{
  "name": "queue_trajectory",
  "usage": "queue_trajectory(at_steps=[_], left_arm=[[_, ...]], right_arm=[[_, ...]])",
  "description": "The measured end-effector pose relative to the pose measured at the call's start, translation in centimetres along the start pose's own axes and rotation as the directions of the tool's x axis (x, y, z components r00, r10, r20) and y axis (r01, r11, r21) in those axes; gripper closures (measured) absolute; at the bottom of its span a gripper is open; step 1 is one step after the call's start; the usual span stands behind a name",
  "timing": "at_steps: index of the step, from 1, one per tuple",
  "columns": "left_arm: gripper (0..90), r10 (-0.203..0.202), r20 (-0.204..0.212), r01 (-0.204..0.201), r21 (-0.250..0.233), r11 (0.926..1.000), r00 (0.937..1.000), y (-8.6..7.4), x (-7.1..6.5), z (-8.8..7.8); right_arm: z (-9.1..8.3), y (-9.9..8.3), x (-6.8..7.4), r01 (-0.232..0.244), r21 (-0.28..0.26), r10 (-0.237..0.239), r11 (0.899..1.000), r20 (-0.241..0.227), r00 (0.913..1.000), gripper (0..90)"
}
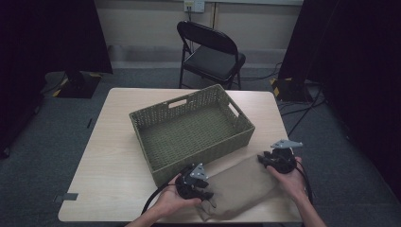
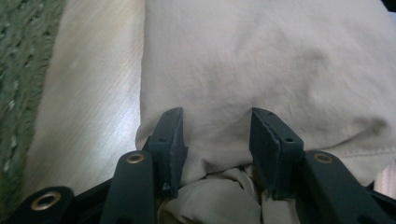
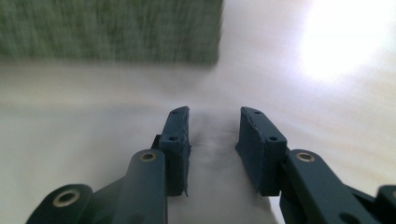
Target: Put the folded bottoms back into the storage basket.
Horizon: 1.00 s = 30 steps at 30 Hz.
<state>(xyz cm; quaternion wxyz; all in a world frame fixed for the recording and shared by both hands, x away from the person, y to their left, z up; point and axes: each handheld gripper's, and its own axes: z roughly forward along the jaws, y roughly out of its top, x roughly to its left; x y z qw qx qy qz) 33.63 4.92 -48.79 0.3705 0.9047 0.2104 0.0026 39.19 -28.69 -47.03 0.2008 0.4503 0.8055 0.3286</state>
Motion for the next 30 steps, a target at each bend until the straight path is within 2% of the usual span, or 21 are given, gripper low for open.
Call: queue_trajectory(at_steps=[2, 3, 4, 6, 8, 9, 12, 13, 14, 15, 16, 17, 19, 21, 22, 23, 25, 27, 28, 29, 30], left_arm=[[54.9, -0.002, -0.007, 0.002, 0.006, 1.0000, 1.0000, -0.1, 0.0, -0.2], [54.9, 0.021, -0.010, -0.021, 0.028, 0.9994, 0.9997, -0.2, 0.1, -0.4], [54.8, -0.001, -0.014, 0.001, 0.014, 0.9999, 0.9999, -0.3, 0.0, -0.4], [54.5, -0.007, -0.017, 0.007, 0.033, 0.9994, 0.9998, -0.4, -0.1, -0.8], [54.3, 0.025, -0.020, -0.024, 0.072, 0.9971, 0.9995, -0.6, -0.1, -1.4], [54.1, 0.028, -0.023, -0.026, 0.078, 0.9966, 0.9993, -0.8, -0.1, -1.6], [54.1, 0.010, -0.025, -0.008, 0.068, 0.9977, 0.9996, -1.3, -0.1, -2.0], [54.1, -0.033, -0.019, 0.033, 0.052, 0.9981, 0.9993, -1.3, 0.0, -2.0], [54.1, -0.044, -0.017, 0.045, 0.050, 0.9978, 0.9989, -1.3, 0.0, -2.0], [53.5, -0.045, -0.013, 0.045, 0.047, 0.9979, 0.9989, -1.2, 0.1, -2.0], [53.5, -0.049, -0.001, 0.049, 0.034, 0.9982, 0.9988, -1.2, 0.0, -2.1], [53.9, -0.051, 0.017, 0.051, 0.004, 0.9987, 0.9985, -1.2, -0.2, -2.2], [54.0, -0.061, 0.048, 0.062, -0.024, 0.9978, 0.9970, -1.2, -0.3, -2.2], [54.2, -0.062, 0.030, 0.062, -0.001, 0.9981, 0.9976, -1.2, -0.3, -1.8], [54.4, -0.051, 0.027, 0.051, 0.005, 0.9987, 0.9983, -1.3, -0.3, -1.6], [54.5, -0.058, 0.026, 0.058, 0.005, 0.9983, 0.9980, -1.3, -0.2, -1.5], [54.5, -0.067, 0.025, 0.066, 0.005, 0.9978, 0.9975, -1.3, -0.3, -1.5], [54.5, -0.060, 0.019, 0.059, 0.009, 0.9982, 0.9980, -1.3, -0.3, -1.5], [54.5, -0.060, 0.016, 0.060, 0.012, 0.9982, 0.9981, -1.3, -0.3, -1.5], [54.5, -0.063, 0.017, 0.063, 0.016, 0.9979, 0.9978, -1.3, -0.3, -1.5], [54.5, -0.064, 0.017, 0.064, 0.014, 0.9978, 0.9978, -1.4, -0.3, -1.5]], right_arm=[[-0.3, -0.8, 0.4, 0.016, 0.011, -0.016, 1.000, -0.007, 0.9998, 63.4], [-0.5, -1.0, 0.5, 0.016, 0.013, -0.015, 1.000, -0.015, 0.9998, 63.3], [-0.8, -1.3, 0.6, 0.015, 0.015, -0.014, 1.000, -0.023, 0.9996, 63.3], [-1.1, -1.6, 1.1, 0.016, 0.022, -0.016, 1.000, -0.033, 0.9993, 63.3], [-1.3, -1.7, 1.7, 0.028, 0.028, -0.026, 0.999, -0.042, 0.9988, 63.0], [-1.3, -1.8, 2.0, 0.028, 0.031, -0.027, 0.999, -0.046, 0.9986, 62.6], [-1.7, -2.1, 2.8, 0.039, 0.034, -0.037, 0.999, -0.065, 0.9972, 58.4], [-1.8, -2.1, 2.9, 0.031, 0.032, -0.029, 0.999, -0.064, 0.9975, 56.1], [-1.8, -2.0, 2.7, 0.018, 0.034, -0.016, 0.999, -0.065, 0.9978, 55.0], [-1.7, -2.0, 2.5, -0.002, 0.028, 0.004, 1.000, -0.068, 0.9977, 51.0], [-1.7, -2.0, 2.5, -0.002, 0.028, 0.004, 1.000, -0.068, 0.9977, 51.0], [-1.8, -1.9, 2.2, -0.014, 0.020, 0.016, 1.000, -0.070, 0.9974, 47.8], [-2.1, -1.8, 1.8, -0.048, -0.011, 0.047, 0.999, -0.058, 0.9972, 38.4], [-2.3, -1.5, 1.2, -0.090, -0.052, 0.088, 0.995, -0.046, 0.9951, 33.1], [-2.3, -1.3, 1.1, -0.109, -0.062, 0.107, 0.992, -0.047, 0.9932, 30.0], [-2.1, -1.2, 1.0, -0.118, -0.059, 0.115, 0.991, -0.053, 0.9920, 29.4], [-1.5, -1.0, 1.2, -0.114, -0.049, 0.111, 0.992, -0.064, 0.9918, 26.9], [-1.1, -0.8, 1.8, -0.093, -0.038, 0.090, 0.995, -0.072, 0.9933, 26.3], [-1.0, -0.5, 2.3, -0.068, -0.036, 0.066, 0.997, -0.058, 0.9962, 26.1], [-1.2, -0.3, 2.6, -0.045, -0.056, 0.042, 0.997, -0.039, 0.9983, 25.9], [-1.4, -0.1, 2.8, -0.041, -0.076, 0.038, 0.996, -0.042, 0.9984, 25.3]])
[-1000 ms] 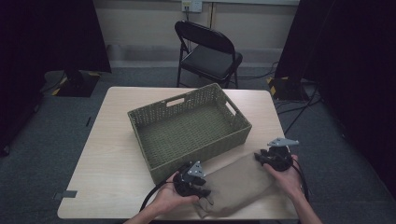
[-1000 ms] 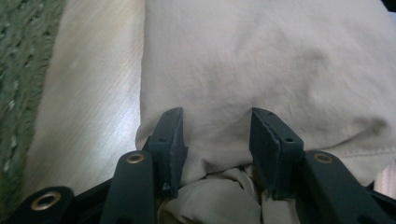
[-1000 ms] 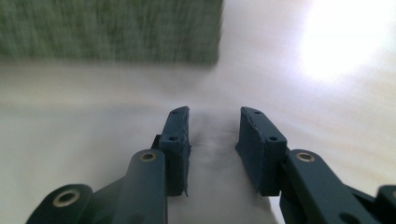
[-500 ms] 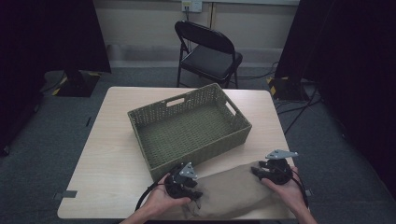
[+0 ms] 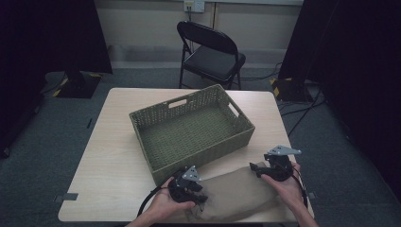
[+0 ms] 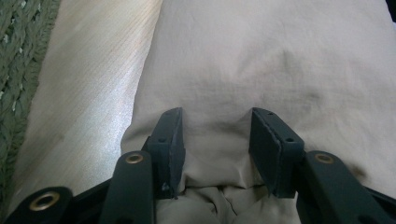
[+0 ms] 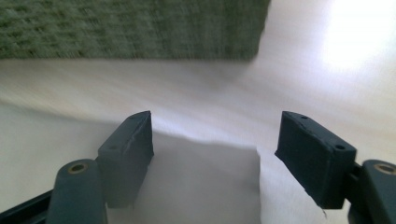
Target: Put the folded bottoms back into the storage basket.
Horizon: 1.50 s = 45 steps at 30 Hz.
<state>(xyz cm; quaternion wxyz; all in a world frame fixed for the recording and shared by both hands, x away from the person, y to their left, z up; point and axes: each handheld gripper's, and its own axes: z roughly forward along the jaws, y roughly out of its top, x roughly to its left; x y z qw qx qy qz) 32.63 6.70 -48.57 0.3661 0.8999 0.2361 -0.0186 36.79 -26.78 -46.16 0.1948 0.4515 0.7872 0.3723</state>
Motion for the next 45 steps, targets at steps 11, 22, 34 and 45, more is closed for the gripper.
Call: queue_trajectory(at_steps=[11, 22, 34, 45], left_arm=[[54.4, 0.011, -0.021, -0.011, 0.014, 0.9998, 0.9997, -0.4, -0.3, -0.4], [54.3, 0.001, -0.004, -0.001, 0.004, 1.0000, 1.0000, -0.6, -0.4, -0.4], [53.2, -0.008, 0.014, 0.008, -0.002, 1.0000, 0.9999, -0.4, -0.7, -0.1], [41.1, -0.032, -0.043, 0.031, -0.033, 0.9990, 0.9986, -0.5, 0.2, -2.0]], right_arm=[[1.8, -2.1, -0.7, -0.038, 0.120, 0.039, 0.992, -0.004, 0.9992, 22.7], [2.2, -2.1, 0.3, -0.003, 0.123, 0.013, 0.992, -0.081, 0.9966, 50.1], [2.5, -1.3, 0.9, 0.001, 0.134, 0.009, 0.991, -0.075, 0.9972, 74.6], [2.5, -1.4, 0.6, 0.013, 0.123, -0.001, 0.992, -0.093, 0.9957, 74.4]])
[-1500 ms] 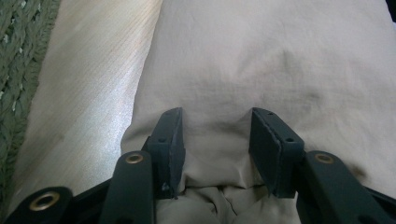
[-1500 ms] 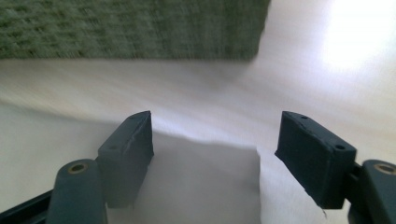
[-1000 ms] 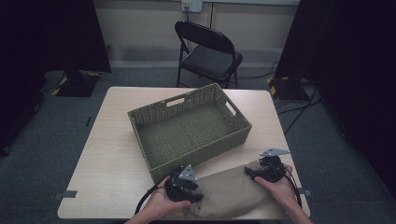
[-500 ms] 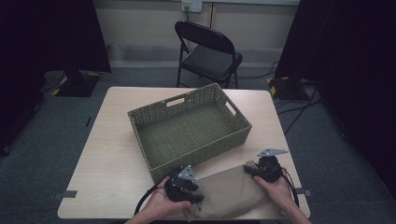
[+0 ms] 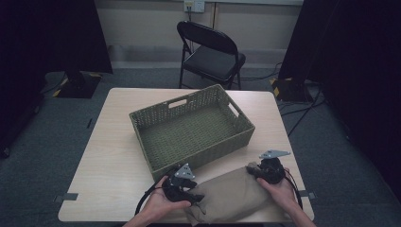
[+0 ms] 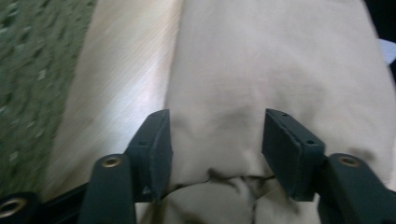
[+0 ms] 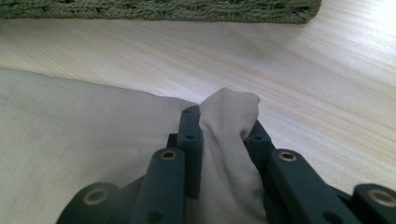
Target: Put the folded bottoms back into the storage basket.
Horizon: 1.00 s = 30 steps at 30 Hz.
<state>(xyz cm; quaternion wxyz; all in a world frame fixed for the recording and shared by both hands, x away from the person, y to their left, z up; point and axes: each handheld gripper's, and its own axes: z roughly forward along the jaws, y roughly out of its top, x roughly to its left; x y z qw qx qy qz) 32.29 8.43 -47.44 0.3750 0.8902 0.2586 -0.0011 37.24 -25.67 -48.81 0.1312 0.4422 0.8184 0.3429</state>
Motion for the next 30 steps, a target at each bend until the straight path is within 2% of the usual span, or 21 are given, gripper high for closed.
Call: queue_trajectory(at_steps=[6, 9, 11, 13, 15, 18, 19, 21, 23, 25, 26, 28, 30], left_arm=[[34.4, -0.011, -0.030, 0.011, 0.011, 0.9999, 0.9995, -0.3, 0.3, 0.3], [30.2, -0.029, -0.029, 0.030, 0.013, 0.9995, 0.9991, -0.4, 0.6, 0.5], [28.0, -0.031, -0.024, 0.032, 0.042, 0.9986, 0.9992, -0.5, 0.6, 1.0], [25.9, 0.003, -0.038, -0.002, 0.037, 0.9993, 0.9993, -0.5, 0.2, 1.4], [26.4, 0.017, -0.046, -0.016, 0.027, 0.9995, 0.9988, -0.5, -0.3, 1.7], [34.4, 0.083, -0.073, -0.079, 0.047, 0.9957, 0.9939, -0.3, -1.1, 2.0], [38.2, 0.083, -0.083, -0.079, 0.050, 0.9956, 0.9930, -0.2, -1.2, 1.9], [53.5, 0.091, -0.078, -0.087, 0.058, 0.9945, 0.9928, 0.0, -1.2, 1.9], [62.6, 0.079, -0.062, -0.076, 0.045, 0.9961, 0.9949, 0.0, -1.1, 2.0], [67.9, 0.074, -0.046, -0.072, 0.045, 0.9964, 0.9962, 0.1, -1.1, 2.1], [71.0, 0.084, -0.035, -0.082, 0.054, 0.9952, 0.9959, 0.2, -1.0, 2.0], [75.2, 0.059, -0.022, -0.058, 0.045, 0.9973, 0.9980, 0.2, -0.9, 2.1], [77.1, 0.061, -0.016, -0.061, 0.050, 0.9969, 0.9980, 0.2, -0.8, 2.1]], right_arm=[[-0.1, 0.0, -0.1, 0.002, 0.004, -0.002, 1.000, 0.004, 1.0000, 74.3], [-0.2, 0.0, -0.2, 0.003, 0.004, -0.003, 1.000, 0.011, 0.9999, 74.3], [-0.2, -0.1, -0.2, 0.004, 0.004, -0.004, 1.000, 0.013, 0.9999, 74.2], [-0.2, -0.1, -0.2, 0.007, 0.004, -0.008, 1.000, 0.017, 0.9998, 74.2], [-0.2, -0.1, -0.2, 0.010, 0.003, -0.010, 1.000, 0.018, 0.9998, 74.2], [-0.2, -0.1, -0.2, 0.009, 0.002, -0.009, 1.000, 0.017, 0.9998, 74.2], [-0.2, -0.1, -0.2, 0.008, 0.001, -0.008, 1.000, 0.016, 0.9998, 74.2], [-0.2, -0.1, -0.2, 0.011, 0.001, -0.011, 1.000, 0.018, 0.9998, 74.2], [-0.2, -0.1, -0.2, 0.009, 0.002, -0.009, 1.000, 0.018, 0.9998, 74.2], [-0.2, -0.1, -0.1, 0.008, 0.003, -0.008, 1.000, 0.020, 0.9998, 74.1], [-0.2, -0.1, -0.1, 0.008, 0.003, -0.008, 1.000, 0.020, 0.9998, 74.1], [-0.2, 0.0, -0.2, 0.007, 0.003, -0.007, 1.000, 0.018, 0.9998, 74.1], [-0.1, 0.0, -0.2, 0.008, 0.004, -0.008, 1.000, 0.018, 0.9998, 74.1]])
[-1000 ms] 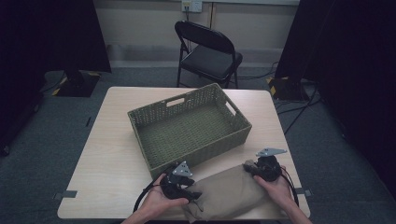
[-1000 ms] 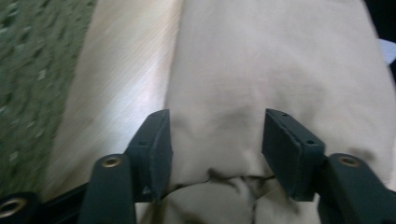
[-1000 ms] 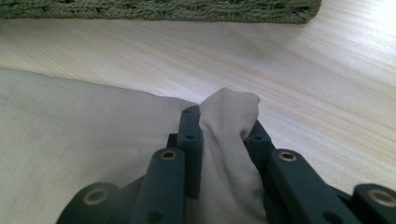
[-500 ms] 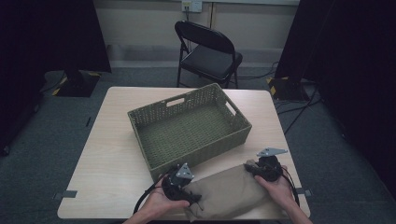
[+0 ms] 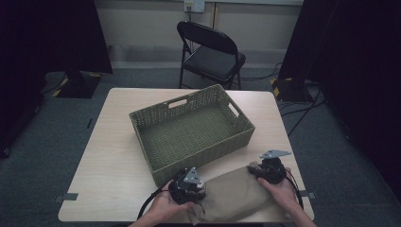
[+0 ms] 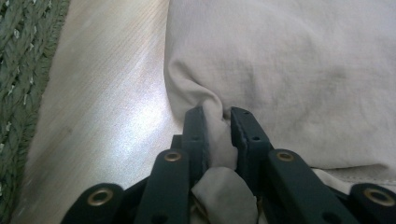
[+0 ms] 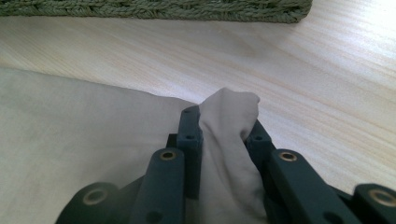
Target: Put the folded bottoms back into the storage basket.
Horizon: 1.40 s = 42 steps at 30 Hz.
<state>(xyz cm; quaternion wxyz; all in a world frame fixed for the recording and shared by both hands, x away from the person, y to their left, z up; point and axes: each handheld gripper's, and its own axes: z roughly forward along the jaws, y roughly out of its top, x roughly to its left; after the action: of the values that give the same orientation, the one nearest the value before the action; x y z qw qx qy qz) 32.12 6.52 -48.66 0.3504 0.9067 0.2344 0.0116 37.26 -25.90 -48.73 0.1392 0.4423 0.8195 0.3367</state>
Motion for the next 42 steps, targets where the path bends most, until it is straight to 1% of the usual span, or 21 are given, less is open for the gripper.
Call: queue_trajectory(at_steps=[1, 2, 3, 4, 6, 10, 11, 12, 14, 18, 20, 24, 28, 30, 31, 34, 35, 36, 37, 38, 42], left_arm=[[77.6, -0.017, 0.000, 0.017, -0.010, 0.9998, 0.9998, 0.0, -0.1, 0.1], [78.4, -0.020, 0.004, 0.020, -0.008, 0.9998, 0.9998, 0.0, 0.0, 0.1], [78.8, -0.030, 0.011, 0.030, -0.003, 0.9995, 0.9995, 0.1, 0.1, 0.1], [79.1, -0.045, 0.016, 0.045, -0.009, 0.9990, 0.9989, 0.0, 0.2, 0.1], [79.4, -0.059, 0.021, 0.059, -0.005, 0.9983, 0.9981, 0.1, 0.2, 0.1], [80.1, -0.063, 0.025, 0.063, -0.007, 0.9980, 0.9977, 0.1, 0.3, 0.1], [80.6, -0.079, 0.029, 0.080, -0.014, 0.9967, 0.9964, 0.1, 0.4, 0.1], [81.0, -0.074, 0.037, 0.075, -0.010, 0.9972, 0.9966, 0.1, 0.5, 0.1], [81.3, -0.083, 0.042, 0.084, -0.029, 0.9960, 0.9957, 0.1, 0.6, 0.1], [81.8, -0.098, 0.059, 0.101, -0.049, 0.9937, 0.9934, 0.1, 0.7, 0.0], [82.1, -0.120, 0.076, 0.125, -0.067, 0.9899, 0.9899, 0.1, 0.8, -0.1], [82.2, -0.119, 0.097, 0.128, -0.087, 0.9880, 0.9881, 0.2, 0.9, -0.5], [82.1, -0.126, 0.107, 0.138, -0.113, 0.9840, 0.9863, 0.1, 0.8, -0.9], [82.1, -0.120, 0.111, 0.133, -0.125, 0.9831, 0.9866, 0.2, 0.7, -1.2], [82.2, -0.124, 0.113, 0.139, -0.136, 0.9810, 0.9859, 0.2, 0.6, -1.4], [82.3, -0.114, 0.106, 0.129, -0.151, 0.9800, 0.9879, 0.3, 0.5, -1.6], [82.3, -0.114, 0.113, 0.131, -0.157, 0.9790, 0.9871, 0.4, 0.4, -1.7], [82.3, -0.108, 0.112, 0.126, -0.160, 0.9791, 0.9878, 0.4, 0.4, -1.8], [82.3, -0.094, 0.112, 0.111, -0.161, 0.9807, 0.9893, 0.5, 0.4, -1.9], [82.4, -0.092, 0.115, 0.110, -0.161, 0.9808, 0.9890, 0.6, 0.4, -1.9], [82.8, -0.088, 0.109, 0.107, -0.185, 0.9769, 0.9902, 0.7, 0.6, -2.3]], right_arm=[[0.0, 0.0, 0.0, -0.001, 0.000, 0.001, 1.000, 0.000, 1.0000, 74.1], [0.0, 0.0, 0.0, -0.001, 0.000, 0.001, 1.000, 0.000, 1.0000, 74.1], [0.0, 0.0, 0.0, 0.000, -0.001, 0.000, 1.000, 0.000, 1.0000, 74.1], [0.0, 0.0, 0.0, -0.003, 0.000, 0.003, 1.000, -0.001, 1.0000, 74.1], [0.0, 0.0, -0.1, -0.005, -0.002, 0.005, 1.000, -0.002, 1.0000, 74.1], [-0.1, 0.1, -0.2, -0.006, -0.004, 0.006, 1.000, -0.002, 1.0000, 74.2], [-0.2, 0.1, -0.3, -0.013, -0.006, 0.013, 1.000, -0.004, 0.9999, 74.3], [-0.3, 0.1, -0.3, -0.014, -0.010, 0.014, 1.000, -0.002, 0.9999, 74.3], [-0.4, 0.1, -0.5, -0.018, -0.017, 0.018, 1.000, -0.003, 0.9998, 74.4], [-0.7, 0.2, -0.7, -0.029, -0.035, 0.029, 0.999, 0.003, 0.9996, 74.7], [-0.8, 0.2, -0.7, -0.034, -0.042, 0.034, 0.999, 0.003, 0.9994, 74.8], [-1.1, 0.3, -0.9, -0.044, -0.063, 0.044, 0.997, 0.002, 0.9990, 75.0], [-1.3, 0.3, -0.9, -0.048, -0.070, 0.048, 0.996, 0.004, 0.9988, 75.1], [-1.5, 0.3, -0.8, -0.048, -0.075, 0.048, 0.996, 0.006, 0.9988, 75.1], [-1.6, 0.4, -0.8, -0.047, -0.078, 0.047, 0.996, 0.006, 0.9989, 75.2], [-2.0, 0.3, -0.8, -0.049, -0.091, 0.050, 0.995, 0.004, 0.9988, 75.3], [-2.1, 0.3, -0.9, -0.051, -0.094, 0.051, 0.994, 0.002, 0.9987, 75.3], [-2.2, 0.3, -1.0, -0.056, -0.100, 0.056, 0.993, -0.002, 0.9984, 75.3], [-2.2, 0.3, -1.0, -0.055, -0.104, 0.055, 0.993, -0.003, 0.9985, 75.3], [-2.3, 0.3, -1.0, -0.055, -0.108, 0.055, 0.993, -0.005, 0.9985, 75.4], [-2.6, 0.4, -1.1, -0.065, -0.127, 0.064, 0.990, -0.007, 0.9979, 75.6]])
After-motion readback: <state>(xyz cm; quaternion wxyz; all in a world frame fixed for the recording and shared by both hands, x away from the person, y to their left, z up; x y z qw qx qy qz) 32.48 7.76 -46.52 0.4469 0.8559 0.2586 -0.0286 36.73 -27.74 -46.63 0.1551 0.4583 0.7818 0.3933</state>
